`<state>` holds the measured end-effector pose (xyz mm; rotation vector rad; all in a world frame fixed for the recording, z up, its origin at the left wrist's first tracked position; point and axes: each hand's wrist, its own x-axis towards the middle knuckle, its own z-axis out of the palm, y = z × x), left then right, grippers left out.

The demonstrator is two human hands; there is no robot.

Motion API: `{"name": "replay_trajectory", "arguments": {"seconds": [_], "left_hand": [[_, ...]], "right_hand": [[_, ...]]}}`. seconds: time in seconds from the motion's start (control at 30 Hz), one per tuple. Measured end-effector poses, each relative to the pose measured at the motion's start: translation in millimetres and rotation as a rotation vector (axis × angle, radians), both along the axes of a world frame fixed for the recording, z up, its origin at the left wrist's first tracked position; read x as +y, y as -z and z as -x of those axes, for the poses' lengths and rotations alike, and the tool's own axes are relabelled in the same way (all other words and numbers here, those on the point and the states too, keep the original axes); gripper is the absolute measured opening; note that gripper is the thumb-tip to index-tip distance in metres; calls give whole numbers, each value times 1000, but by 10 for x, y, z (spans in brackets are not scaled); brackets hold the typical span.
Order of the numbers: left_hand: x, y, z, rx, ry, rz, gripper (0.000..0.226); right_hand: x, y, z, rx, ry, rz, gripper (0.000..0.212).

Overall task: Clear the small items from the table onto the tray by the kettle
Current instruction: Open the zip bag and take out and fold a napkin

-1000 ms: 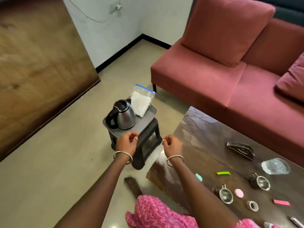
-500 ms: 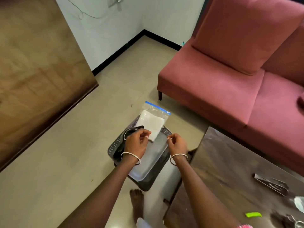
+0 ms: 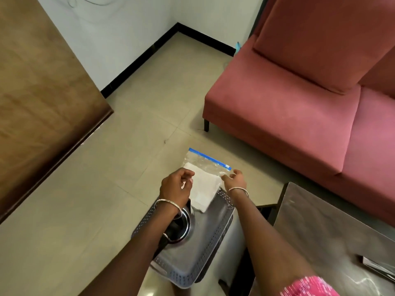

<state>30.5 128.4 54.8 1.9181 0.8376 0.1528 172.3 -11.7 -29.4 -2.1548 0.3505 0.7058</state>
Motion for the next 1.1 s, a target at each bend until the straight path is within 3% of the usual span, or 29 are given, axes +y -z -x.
{"name": "replay_trajectory", "arguments": {"seconds": [0.07,0.23,0.37,0.7,0.87,1.1], "left_hand": [[56,97,-17,24,3,7,22],[90,160,48,52,27,24,22],[46,11,62,52,66,1,22],[-459,-824,322,-192,352,-243,25],[-711,-1267,651,-201,506,-318,30],[-1005,-1742,1078,-312,601,-482,11]], "right_hand": [[72,113,-66,32,58,-40,56],[87,126,12,-105,51,-24,13],[31,-237,255,-271,-9,-136,12],[-498,-1175,1170,-838,-358,49,7],[-806,-1723,1570,-969,-451,47,11],[-1181,-2295,2250,-1006,-427,-17,14]]}}
